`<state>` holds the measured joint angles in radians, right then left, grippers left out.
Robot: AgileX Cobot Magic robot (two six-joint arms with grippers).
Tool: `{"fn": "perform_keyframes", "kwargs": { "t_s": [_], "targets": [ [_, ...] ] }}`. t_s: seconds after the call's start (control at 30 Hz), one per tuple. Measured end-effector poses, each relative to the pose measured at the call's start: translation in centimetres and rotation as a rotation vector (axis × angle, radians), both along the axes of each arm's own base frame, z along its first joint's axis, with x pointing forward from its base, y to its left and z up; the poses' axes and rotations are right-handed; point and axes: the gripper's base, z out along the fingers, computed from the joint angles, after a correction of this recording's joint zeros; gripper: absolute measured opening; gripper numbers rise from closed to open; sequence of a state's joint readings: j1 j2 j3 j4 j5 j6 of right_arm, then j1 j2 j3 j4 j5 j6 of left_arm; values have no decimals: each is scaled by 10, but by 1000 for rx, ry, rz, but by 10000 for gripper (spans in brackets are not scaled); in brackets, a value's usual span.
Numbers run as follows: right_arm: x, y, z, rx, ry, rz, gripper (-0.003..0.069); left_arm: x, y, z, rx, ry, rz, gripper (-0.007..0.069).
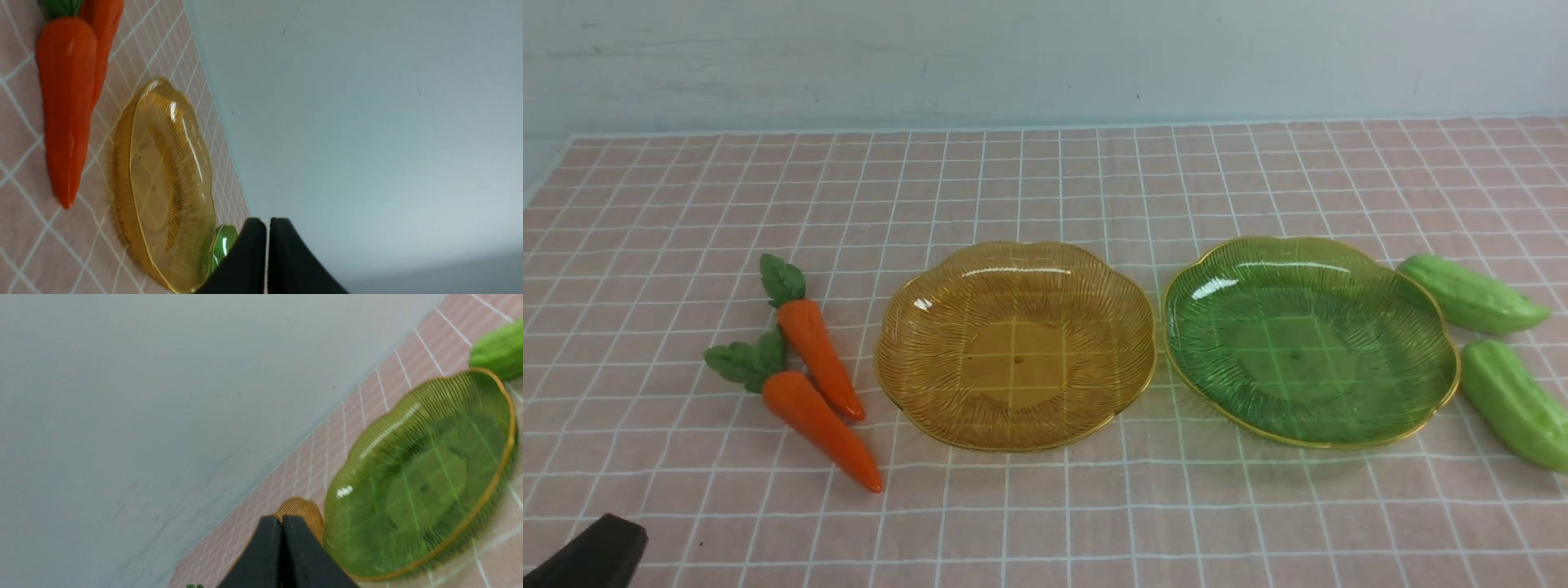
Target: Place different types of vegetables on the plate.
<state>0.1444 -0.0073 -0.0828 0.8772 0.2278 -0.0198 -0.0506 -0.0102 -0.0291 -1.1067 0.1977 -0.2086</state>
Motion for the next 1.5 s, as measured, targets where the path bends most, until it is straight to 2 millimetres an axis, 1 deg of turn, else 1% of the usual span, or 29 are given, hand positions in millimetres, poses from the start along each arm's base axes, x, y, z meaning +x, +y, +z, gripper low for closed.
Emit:
{"fn": "perform_keyframes", "kwargs": {
  "t_s": [0.03,0.1,0.17,0.2,0.23,0.27,0.3,0.33,0.4,0.47,0.5,0.53,0.57,0.6,0.63,0.67,0.73,0.77,0.8,0.87,0.9,0.93,1.0,1.03,1.13,1.23,1.3,1.37,1.5],
  "targets": [
    [-2,0,10,-23,-33,-3,-17,0,-1,4,33,-12,-6,-3],
    [-2,0,29,-97,-67,-3,-17,-2,-2,24,112,-53,-22,-3],
    [-3,1,37,-143,-78,3,-16,0,-4,30,161,-54,-32,-3],
    [-1,2,43,-178,-78,6,-15,1,-5,39,208,-62,-51,-3],
    [4,6,51,-268,-40,39,-14,7,-9,51,282,-40,-97,-3],
    [12,9,54,-338,14,65,-14,15,-17,57,363,24,-194,-3],
    [13,10,55,-350,24,76,-14,15,-17,59,373,14,-193,-3],
    [28,14,55,-446,142,124,-14,27,-24,64,440,101,-307,-3],
    [44,16,53,-527,267,165,-14,39,-33,69,518,189,-461,-3],
    [65,16,46,-626,438,200,-14,63,-41,66,624,347,-676,-3],
    [69,16,45,-638,476,202,-14,63,-41,68,635,340,-674,-3],
    [88,14,39,-717,613,211,-14,82,-43,64,681,434,-784,-3],
    [90,13,40,-716,633,209,-14,85,-43,62,685,454,-799,-3],
    [107,11,36,-756,740,193,-14,96,-43,61,707,485,-829,-3],
    [110,10,36,-760,750,188,-14,96,-43,61,707,485,-829,-3],
    [124,8,31,-794,828,171,-13,108,-42,57,728,522,-850,-3],
    [151,3,28,-818,916,109,-12,120,-42,52,742,561,-868,-3],
    [159,1,25,-832,943,91,-12,124,-41,50,753,573,-875,-2],
    [165,0,27,-838,948,79,-12,126,-41,50,756,576,-876,-2],
    [186,-6,23,-869,1005,39,-10,130,-41,49,756,586,-882,-2],
    [199,-12,20,-889,1053,21,-8,131,-41,49,756,588,-882,-2],
    [202,-14,19,-896,1066,17,-8,131,-41,49,756,588,-882,-1],
    [224,-24,9,-913,1141,3,8,131,-41,49,756,585,-881,0],
    [236,-30,2,-920,1177,8,24,131,-41,49,757,585,-882,0],
    [252,-35,-14,-935,1229,51,91,130,-41,50,763,579,-884,0],
    [262,-34,-28,-974,1252,117,208,130,-41,50,766,574,-882,0],
    [268,-33,-39,-995,1253,157,329,130,-41,50,766,574,-883,7],
    [272,-33,-48,-1006,1257,172,416,130,-41,50,767,573,-883,11],
    [280,-36,-66,-1070,1269,197,527,130,-41,50,767,573,-883,11]
  ]
}}
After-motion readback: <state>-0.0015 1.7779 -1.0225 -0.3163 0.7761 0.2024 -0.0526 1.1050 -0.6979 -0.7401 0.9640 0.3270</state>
